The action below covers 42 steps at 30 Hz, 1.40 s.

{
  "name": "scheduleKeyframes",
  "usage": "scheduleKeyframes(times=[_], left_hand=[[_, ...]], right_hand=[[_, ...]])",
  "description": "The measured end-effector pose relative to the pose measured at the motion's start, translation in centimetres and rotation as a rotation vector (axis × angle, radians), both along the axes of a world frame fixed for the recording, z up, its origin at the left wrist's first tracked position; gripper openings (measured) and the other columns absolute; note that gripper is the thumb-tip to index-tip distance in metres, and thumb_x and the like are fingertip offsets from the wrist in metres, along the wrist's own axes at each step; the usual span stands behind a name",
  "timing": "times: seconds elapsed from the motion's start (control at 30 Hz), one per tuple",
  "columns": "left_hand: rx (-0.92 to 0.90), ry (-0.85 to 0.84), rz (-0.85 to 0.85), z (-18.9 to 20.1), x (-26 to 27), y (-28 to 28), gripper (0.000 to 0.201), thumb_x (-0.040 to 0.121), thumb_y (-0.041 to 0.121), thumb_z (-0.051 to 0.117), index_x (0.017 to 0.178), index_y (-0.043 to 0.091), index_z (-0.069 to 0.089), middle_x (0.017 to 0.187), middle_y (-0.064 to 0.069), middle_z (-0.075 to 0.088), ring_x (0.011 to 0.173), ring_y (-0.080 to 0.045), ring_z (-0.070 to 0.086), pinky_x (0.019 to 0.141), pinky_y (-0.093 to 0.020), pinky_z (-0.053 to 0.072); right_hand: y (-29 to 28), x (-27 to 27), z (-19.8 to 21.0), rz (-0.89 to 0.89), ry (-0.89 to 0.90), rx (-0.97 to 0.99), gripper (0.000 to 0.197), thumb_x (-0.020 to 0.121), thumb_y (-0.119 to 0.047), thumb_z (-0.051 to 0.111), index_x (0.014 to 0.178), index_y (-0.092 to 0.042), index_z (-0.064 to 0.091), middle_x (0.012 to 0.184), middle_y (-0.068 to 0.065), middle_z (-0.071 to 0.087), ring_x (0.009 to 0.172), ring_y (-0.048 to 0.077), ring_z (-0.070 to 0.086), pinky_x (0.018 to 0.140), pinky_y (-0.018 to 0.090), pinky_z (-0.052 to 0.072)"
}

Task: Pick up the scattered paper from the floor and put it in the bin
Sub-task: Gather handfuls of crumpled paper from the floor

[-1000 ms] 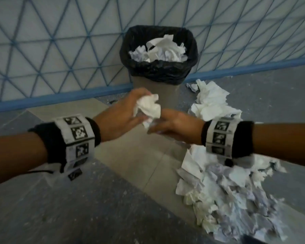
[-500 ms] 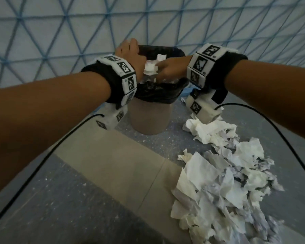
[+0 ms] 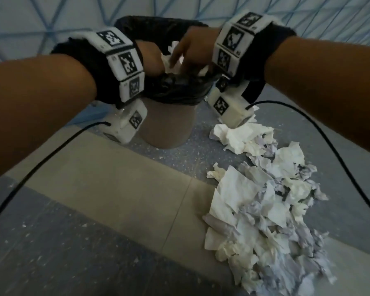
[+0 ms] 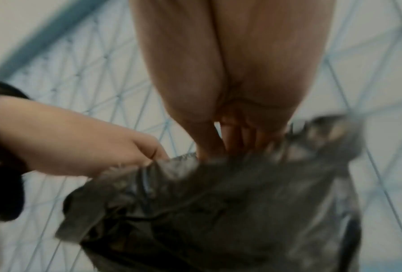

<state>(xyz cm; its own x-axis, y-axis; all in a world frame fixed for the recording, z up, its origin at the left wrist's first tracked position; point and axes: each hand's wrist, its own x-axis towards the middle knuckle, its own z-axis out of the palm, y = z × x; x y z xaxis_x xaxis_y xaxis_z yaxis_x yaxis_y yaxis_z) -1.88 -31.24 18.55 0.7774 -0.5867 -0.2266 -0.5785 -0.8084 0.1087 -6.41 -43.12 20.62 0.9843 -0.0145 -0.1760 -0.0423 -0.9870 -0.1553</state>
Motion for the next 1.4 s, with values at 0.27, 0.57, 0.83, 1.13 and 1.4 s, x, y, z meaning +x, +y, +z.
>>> scheduleKeyframes(times=[0.27, 0.57, 0.83, 1.13, 1.4], left_hand=[[-0.602, -0.509, -0.442, 0.4, -7.2, 1.3, 0.037, 0.086, 0.016, 0.046, 0.122, 0.008, 0.051, 0.134, -0.019, 0.046, 0.123, -0.034, 0.040, 0.103, -0.037, 0.030], [-0.017, 0.173, -0.682, -12.9, -16.3, -3.9, 0.043, 0.091, 0.024, 0.051, 0.133, 0.027, 0.042, 0.156, -0.007, 0.015, 0.142, -0.028, 0.018, 0.108, -0.042, 0.035], [0.254, 0.440, -0.553, -20.5, -18.8, -6.5, 0.064, 0.087, 0.040, 0.056, 0.142, 0.038, 0.024, 0.157, -0.008, 0.001, 0.142, -0.043, 0.005, 0.114, -0.052, 0.025], [-0.027, 0.472, -0.220, -18.4, -15.2, -3.5, 0.040, 0.084, 0.017, 0.062, 0.123, 0.017, 0.054, 0.131, -0.010, 0.053, 0.117, -0.029, 0.053, 0.093, -0.033, 0.044], [-0.384, 0.478, -0.028, -14.8, -12.7, 0.1, 0.047, 0.080, 0.016, 0.070, 0.125, 0.015, 0.054, 0.124, -0.012, 0.062, 0.113, -0.027, 0.058, 0.088, -0.029, 0.044]], right_hand=[[-4.2, -8.1, -2.2, -0.213, -0.430, 0.192, 0.029, 0.084, 0.000, 0.043, 0.103, -0.004, 0.064, 0.110, 0.015, 0.067, 0.100, 0.026, 0.059, 0.069, 0.016, 0.032], [-13.4, -13.4, -13.6, -0.369, 0.095, 0.049, 0.029, 0.085, -0.001, 0.048, 0.108, -0.011, 0.063, 0.121, 0.020, 0.054, 0.112, 0.036, 0.050, 0.098, 0.039, 0.041], [-13.2, -17.4, -20.6, -0.247, 0.557, 0.007, 0.061, 0.086, -0.052, 0.051, 0.141, -0.040, 0.027, 0.158, 0.009, 0.008, 0.143, 0.037, 0.010, 0.118, 0.048, 0.014], [-8.8, -20.0, -20.5, -0.010, 0.555, -0.034, 0.067, 0.078, -0.024, 0.071, 0.137, -0.025, 0.038, 0.145, 0.014, 0.028, 0.128, 0.037, 0.041, 0.105, 0.043, 0.041], [-8.5, -17.1, -16.0, -0.213, 0.233, 0.213, 0.034, 0.081, 0.004, 0.054, 0.112, -0.006, 0.063, 0.120, 0.014, 0.063, 0.113, 0.027, 0.056, 0.093, 0.028, 0.043]])
